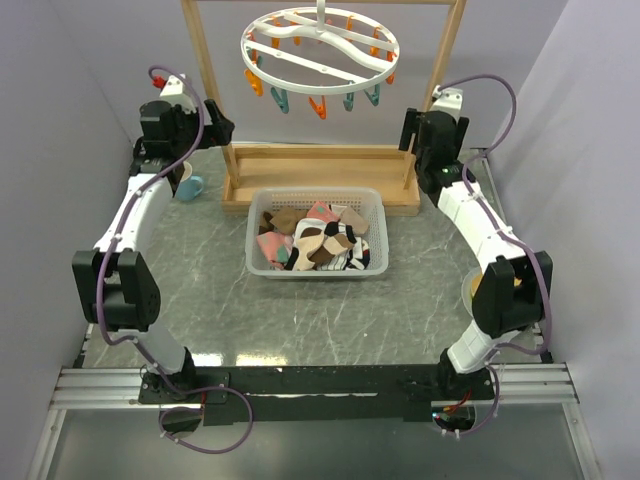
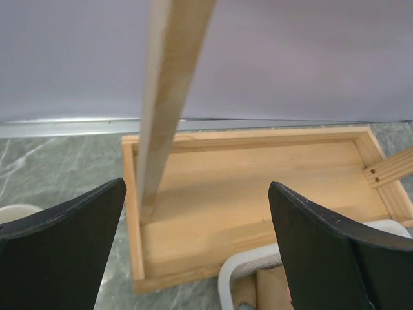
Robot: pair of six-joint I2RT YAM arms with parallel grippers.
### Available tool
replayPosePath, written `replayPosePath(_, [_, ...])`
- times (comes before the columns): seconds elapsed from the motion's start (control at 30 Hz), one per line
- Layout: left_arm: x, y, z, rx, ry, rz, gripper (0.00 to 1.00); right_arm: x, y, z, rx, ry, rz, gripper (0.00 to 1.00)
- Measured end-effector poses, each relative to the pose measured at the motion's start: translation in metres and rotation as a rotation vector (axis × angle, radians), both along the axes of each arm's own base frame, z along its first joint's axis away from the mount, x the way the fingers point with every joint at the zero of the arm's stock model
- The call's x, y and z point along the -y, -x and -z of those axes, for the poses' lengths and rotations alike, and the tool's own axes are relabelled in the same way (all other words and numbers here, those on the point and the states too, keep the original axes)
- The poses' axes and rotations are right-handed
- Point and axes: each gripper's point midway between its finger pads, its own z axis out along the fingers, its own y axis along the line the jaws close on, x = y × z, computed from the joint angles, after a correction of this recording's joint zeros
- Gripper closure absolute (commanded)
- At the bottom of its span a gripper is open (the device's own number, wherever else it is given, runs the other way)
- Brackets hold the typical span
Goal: Clip the socks to the hanger
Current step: Adjust the clothesline at the center of the board.
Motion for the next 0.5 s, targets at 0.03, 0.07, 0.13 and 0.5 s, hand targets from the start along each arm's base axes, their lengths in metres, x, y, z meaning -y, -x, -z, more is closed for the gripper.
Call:
replayPosePath(0.03, [0.005, -0.002, -0.001, 0.005, -0.002, 0.008, 0.01, 0.001, -0.004, 0.000, 0.003, 0.003, 0.004, 0.11])
replayPosePath(0.07, [0.008, -0.005, -0.001, 0.013, -0.003, 0.013, 0.01, 0.003, -0.008, -0.001, 0.006, 0.008, 0.007, 0.11])
replayPosePath(0.13, [0.014, -0.011, -0.003, 0.028, -0.010, 0.018, 0.01, 0.003, -0.018, -0.001, 0.012, 0.013, 0.010, 0.13])
replayPosePath(0.5, [0.001, -0.035, -0.010, 0.112, -0.059, -0.080, 0.10, 0.012, -0.044, 0.005, 0.016, 0.012, 0.004, 0.21])
